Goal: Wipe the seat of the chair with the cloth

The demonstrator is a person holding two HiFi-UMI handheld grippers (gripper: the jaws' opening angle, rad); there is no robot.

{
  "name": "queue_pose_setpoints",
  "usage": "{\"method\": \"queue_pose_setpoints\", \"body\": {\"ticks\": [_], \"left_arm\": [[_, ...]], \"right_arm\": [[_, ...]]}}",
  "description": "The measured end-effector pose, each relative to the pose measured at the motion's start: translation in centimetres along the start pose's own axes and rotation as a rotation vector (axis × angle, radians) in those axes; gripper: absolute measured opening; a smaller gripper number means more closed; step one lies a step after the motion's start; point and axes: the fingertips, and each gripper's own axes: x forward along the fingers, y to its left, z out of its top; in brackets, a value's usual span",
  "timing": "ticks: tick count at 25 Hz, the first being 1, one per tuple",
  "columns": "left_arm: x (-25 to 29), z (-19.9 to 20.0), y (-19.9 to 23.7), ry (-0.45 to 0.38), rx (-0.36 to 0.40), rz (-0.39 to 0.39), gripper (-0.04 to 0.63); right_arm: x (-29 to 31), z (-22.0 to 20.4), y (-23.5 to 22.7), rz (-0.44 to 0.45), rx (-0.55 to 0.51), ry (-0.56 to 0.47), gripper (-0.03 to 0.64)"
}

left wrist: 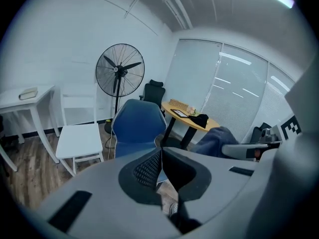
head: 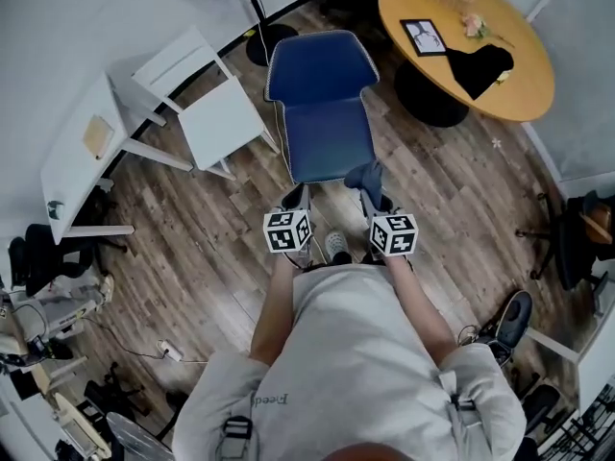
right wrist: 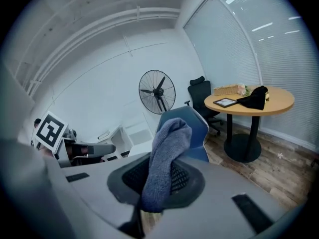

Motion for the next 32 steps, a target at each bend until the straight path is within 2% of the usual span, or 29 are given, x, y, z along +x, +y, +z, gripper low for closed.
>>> {"method": "queue_pose_setpoints", "body": {"ticks": [5,14,32], "left_arm": [[-0.2,-0.3,-0.9,0.01,0.017,-0.03,0.029],[-0.2,-0.2,-0.5,-0.005,0.014,-0.012,0.029],[-0.7,0.2,0.9,-0.014,0.001,0.028,0.029]], "right_arm": [[0.3,0.5,0.3,-0.004,-0.045,-0.005,0.049],[0.1,-1.5,0.3,-0.001,-0.076,0.022,0.049],[0.7,0.9,0.1,0.004,-0.112,-0.044,0.048]]}}
